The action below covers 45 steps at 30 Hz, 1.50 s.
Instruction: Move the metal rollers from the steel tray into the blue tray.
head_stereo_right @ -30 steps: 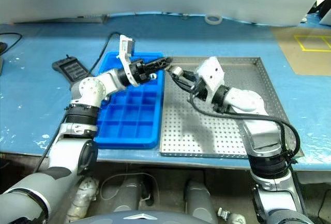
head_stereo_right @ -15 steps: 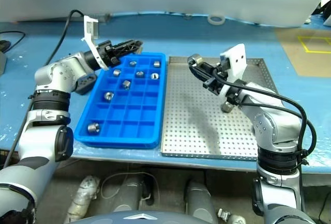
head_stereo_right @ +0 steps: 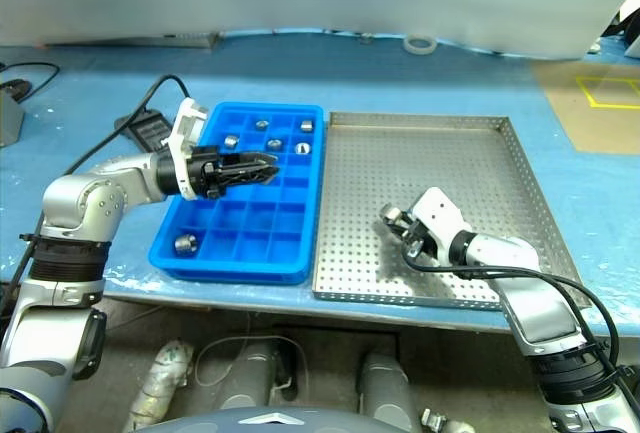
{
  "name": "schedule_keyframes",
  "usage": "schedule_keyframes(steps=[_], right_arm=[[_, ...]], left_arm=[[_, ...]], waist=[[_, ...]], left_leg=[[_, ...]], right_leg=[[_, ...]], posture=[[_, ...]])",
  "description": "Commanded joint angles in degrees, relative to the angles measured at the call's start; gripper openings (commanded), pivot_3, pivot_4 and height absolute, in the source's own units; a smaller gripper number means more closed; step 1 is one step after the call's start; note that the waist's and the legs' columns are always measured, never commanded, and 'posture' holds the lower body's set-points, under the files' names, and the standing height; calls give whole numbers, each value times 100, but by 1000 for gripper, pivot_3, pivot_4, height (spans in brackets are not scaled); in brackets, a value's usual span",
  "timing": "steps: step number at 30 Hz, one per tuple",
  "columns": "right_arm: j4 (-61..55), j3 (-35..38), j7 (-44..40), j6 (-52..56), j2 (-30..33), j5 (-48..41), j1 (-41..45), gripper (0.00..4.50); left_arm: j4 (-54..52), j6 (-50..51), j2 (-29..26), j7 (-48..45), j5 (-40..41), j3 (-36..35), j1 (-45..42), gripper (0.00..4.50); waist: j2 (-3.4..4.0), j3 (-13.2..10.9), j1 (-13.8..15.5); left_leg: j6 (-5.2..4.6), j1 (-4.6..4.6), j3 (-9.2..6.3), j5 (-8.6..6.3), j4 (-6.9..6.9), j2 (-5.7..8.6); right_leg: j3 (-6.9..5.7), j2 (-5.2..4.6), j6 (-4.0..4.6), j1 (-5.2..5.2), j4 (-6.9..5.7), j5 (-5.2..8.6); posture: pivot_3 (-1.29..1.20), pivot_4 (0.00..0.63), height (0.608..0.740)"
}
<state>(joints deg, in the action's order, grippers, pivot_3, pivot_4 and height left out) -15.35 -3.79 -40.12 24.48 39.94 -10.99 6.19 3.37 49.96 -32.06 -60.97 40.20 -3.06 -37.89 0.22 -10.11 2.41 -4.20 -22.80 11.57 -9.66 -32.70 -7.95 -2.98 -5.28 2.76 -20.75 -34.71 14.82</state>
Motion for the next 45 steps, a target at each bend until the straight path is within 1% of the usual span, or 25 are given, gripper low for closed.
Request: schedule_keyframes(steps=[1,3,5,6,9,14,15,19,22,27,31,35,39,43,45], right_arm=[[286,96,-123,-438,35,111,-105,687],[470,103,-205,-614,15,117,-178,687],[541,221,-218,-681,-123,-41,-203,1413],[552,259,-222,-684,-171,-96,-213,1705],[462,223,-211,-620,-171,8,-286,2652],[-130,300,-415,-530,22,-64,-433,2652],[-291,358,-495,-478,84,-144,-449,2652],[-770,674,-783,-207,297,-583,-432,2652],[-899,833,-974,-59,496,-761,-359,2652],[-878,911,-1039,10,642,-823,-94,2652],[-757,709,-884,117,429,-810,471,2652],[-548,425,-818,129,186,-710,849,2652],[-417,205,-794,164,21,-662,1164,2652],[-376,49,-792,240,-58,-634,1401,2652],[-393,28,-801,284,-72,-650,1467,2652]], left_arm=[[-298,7,61,84,135,-85,-46,2103],[-342,31,88,121,163,-93,-24,2103],[-355,35,96,152,181,-118,-8,2070],[-357,40,97,165,194,-135,-2,2070],[-346,36,104,188,204,-126,6,2070],[-249,8,63,168,189,-118,-48,2070],[-241,14,33,152,196,-137,-56,2070],[-307,-78,-292,-75,104,-120,80,2070],[-270,-93,-531,-155,94,-169,167,2070],[-249,-100,-720,-106,132,-306,219,2070],[-591,-498,-1038,-146,-212,-250,733,2070],[-900,-1228,-1378,-343,-656,-227,1446,2070],[-976,-1598,-1400,-249,-853,-300,1834,2070],[-846,-2092,-1435,-156,-1314,-148,2174,2070],[-746,-2160,-1446,-103,-1432,-172,2250,2070]], waist=[[0,0,6],[0,0,4],[-1,0,-9],[0,1,-18],[0,1,-39],[1,0,-36],[1,0,-35],[0,0,-28],[0,0,-26],[0,0,-4],[1,1,-49],[-2,1,-14],[-2,0,64],[-2,1,134],[-2,1,157]], left_leg=[[0,-1,1,0,1,0],[-2,-10,1,-1,1,2],[-3,-35,2,-1,3,2],[-4,-47,2,0,6,1],[-28,-54,2,6,12,1],[-25,-48,3,3,18,1],[-11,-47,3,-5,18,1],[-8,-34,3,-3,14,0],[-6,-27,3,-3,18,0],[-5,-33,3,-2,22,1],[-5,-32,4,-2,22,1],[7,-31,3,6,38,-6],[16,-34,3,11,47,-6],[17,-30,3,11,45,-6],[18,-30,3,12,46,-6]], right_leg=[[2,0,1,-1,1,-1],[2,0,3,-7,0,-2],[1,1,4,-30,-1,-2],[1,1,3,-43,-1,-2],[0,3,3,-53,-2,-2],[-2,3,3,-47,1,0],[-1,3,2,-45,3,0],[0,3,2,-33,2,0],[2,4,1,-32,2,0],[0,4,1,-37,3,0],[2,4,1,-38,2,0],[1,13,0,-46,3,1],[-5,13,-4,-49,2,4],[-5,12,-4,-45,2,4],[-5,13,-4,-45,1,4]], posture=[[-145,150,740],[-150,150,740],[-153,150,740],[-153,150,740],[-163,150,740],[-168,150,740],[-169,150,740],[-163,150,740],[-147,150,740],[-138,150,740],[-102,150,740],[-50,150,740],[-26,150,740],[-8,150,740],[-5,150,740]])
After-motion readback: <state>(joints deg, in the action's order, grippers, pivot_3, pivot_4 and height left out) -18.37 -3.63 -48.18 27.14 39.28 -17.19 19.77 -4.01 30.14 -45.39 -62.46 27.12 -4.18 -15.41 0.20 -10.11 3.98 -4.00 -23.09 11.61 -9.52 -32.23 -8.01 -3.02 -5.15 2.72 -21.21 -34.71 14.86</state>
